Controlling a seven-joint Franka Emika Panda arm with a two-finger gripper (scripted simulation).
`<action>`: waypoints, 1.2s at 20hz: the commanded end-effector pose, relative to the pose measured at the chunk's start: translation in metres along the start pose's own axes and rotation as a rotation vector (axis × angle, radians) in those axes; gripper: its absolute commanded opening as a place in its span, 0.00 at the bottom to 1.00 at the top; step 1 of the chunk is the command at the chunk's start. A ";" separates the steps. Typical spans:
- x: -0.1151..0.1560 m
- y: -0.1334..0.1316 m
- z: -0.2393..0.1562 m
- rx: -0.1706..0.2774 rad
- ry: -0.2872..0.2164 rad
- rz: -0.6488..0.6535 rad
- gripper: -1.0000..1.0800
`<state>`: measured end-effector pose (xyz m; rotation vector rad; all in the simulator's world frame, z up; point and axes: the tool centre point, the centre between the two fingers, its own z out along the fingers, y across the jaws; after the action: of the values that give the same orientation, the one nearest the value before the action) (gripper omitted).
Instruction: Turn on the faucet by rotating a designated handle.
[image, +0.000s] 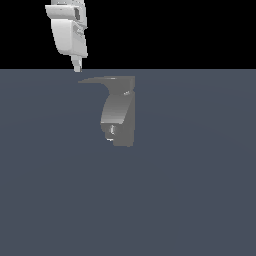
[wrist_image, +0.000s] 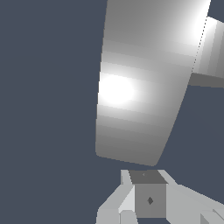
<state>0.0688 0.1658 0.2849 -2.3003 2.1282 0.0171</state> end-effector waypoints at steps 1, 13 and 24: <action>0.007 -0.017 0.008 0.001 0.005 0.063 0.00; 0.037 -0.068 0.032 0.004 0.013 0.268 0.00; 0.045 -0.078 0.036 0.004 0.013 0.312 0.00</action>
<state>0.1495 0.1391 0.2644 -1.9518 2.4378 -0.0094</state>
